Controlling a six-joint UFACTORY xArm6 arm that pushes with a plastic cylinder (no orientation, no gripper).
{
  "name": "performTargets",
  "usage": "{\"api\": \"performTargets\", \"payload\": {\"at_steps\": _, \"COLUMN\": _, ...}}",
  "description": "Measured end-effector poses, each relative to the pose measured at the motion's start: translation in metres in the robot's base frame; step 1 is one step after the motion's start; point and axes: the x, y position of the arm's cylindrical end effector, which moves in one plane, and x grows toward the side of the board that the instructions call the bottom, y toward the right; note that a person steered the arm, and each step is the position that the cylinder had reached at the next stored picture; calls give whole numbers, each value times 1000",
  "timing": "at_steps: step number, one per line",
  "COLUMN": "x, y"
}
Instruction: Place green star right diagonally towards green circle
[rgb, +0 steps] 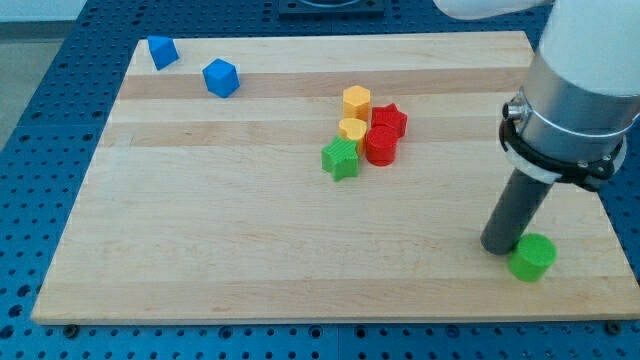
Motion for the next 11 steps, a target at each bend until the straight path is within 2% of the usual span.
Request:
{"api": "performTargets", "payload": {"at_steps": 2, "x": -14, "y": -34}}
{"api": "performTargets", "payload": {"at_steps": 4, "x": -33, "y": -128}}
{"api": "performTargets", "payload": {"at_steps": 6, "x": -81, "y": -200}}
{"api": "performTargets", "payload": {"at_steps": 8, "x": -135, "y": -207}}
{"api": "performTargets", "payload": {"at_steps": 10, "x": -129, "y": -149}}
{"api": "performTargets", "payload": {"at_steps": 11, "x": -123, "y": -145}}
